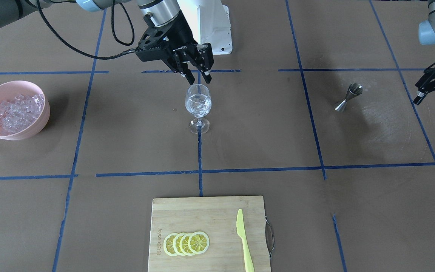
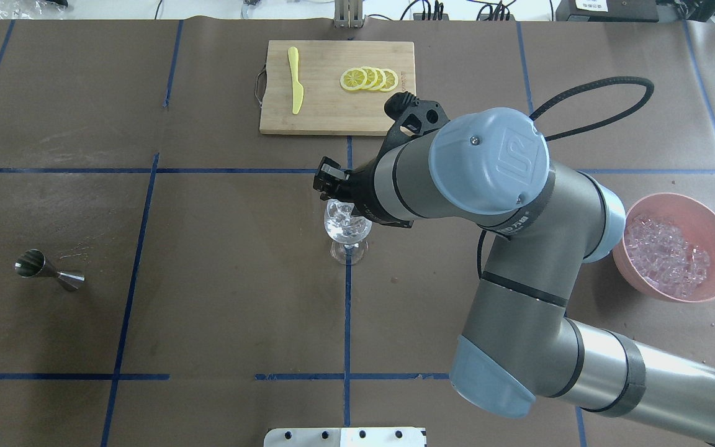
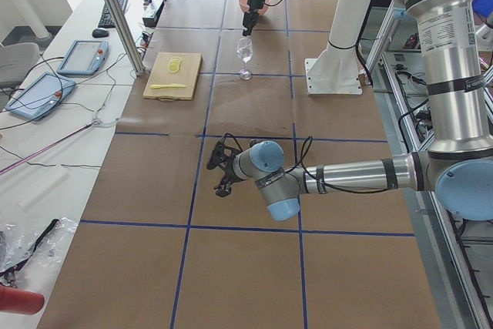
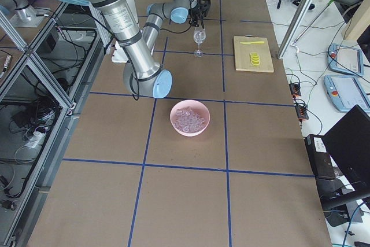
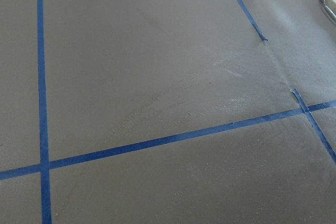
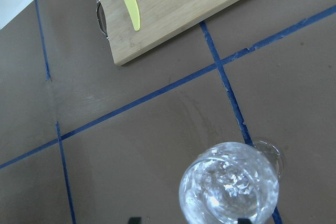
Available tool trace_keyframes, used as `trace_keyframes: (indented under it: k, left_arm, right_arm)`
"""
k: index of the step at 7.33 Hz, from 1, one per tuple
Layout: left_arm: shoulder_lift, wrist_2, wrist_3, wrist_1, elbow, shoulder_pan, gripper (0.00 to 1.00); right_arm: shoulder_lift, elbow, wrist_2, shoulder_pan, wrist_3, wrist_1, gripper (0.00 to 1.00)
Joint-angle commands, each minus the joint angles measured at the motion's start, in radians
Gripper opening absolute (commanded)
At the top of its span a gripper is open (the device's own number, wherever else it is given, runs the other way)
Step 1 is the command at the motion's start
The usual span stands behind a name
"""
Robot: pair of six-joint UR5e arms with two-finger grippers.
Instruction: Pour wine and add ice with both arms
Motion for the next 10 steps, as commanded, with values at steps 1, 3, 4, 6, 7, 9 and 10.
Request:
trace_keyframes:
  k: [1,3,4,6,7,9,10]
  left_arm:
    - [0.000,0.002,0.000,0.000,-0.001,0.000,1.00]
    - [0.000,0.001,-0.002,0.000,0.000,0.000,1.00]
    - [0.001,0.001,-0.002,0.000,-0.001,0.000,1.00]
    - [0.001,0.001,0.003,0.001,-0.001,0.000,1.00]
    - [-0.002,-0.007,0.005,0.018,-0.006,0.000,1.00]
    - [-0.017,-0.013,0.167,0.187,-0.015,0.023,1.00]
    - [-0.038,-0.004,0.372,0.336,-0.030,-0.012,1.00]
  right_arm:
    - [-0.011,0.018,0.008,0.009,0.000,-0.004,0.85]
    - [-0.205,0.123,0.110,0.095,-0.014,0.006,1.00]
    - [-0.296,0.142,0.196,0.177,-0.166,0.008,1.00]
    - [-0.498,0.150,0.365,0.396,-0.483,0.018,1.00]
    - [-0.592,0.123,0.455,0.530,-0.709,0.034,1.00]
    - [-0.623,-0.041,0.565,0.768,-1.125,0.025,1.00]
    - [-0.617,-0.142,0.565,0.862,-1.334,0.020,1.00]
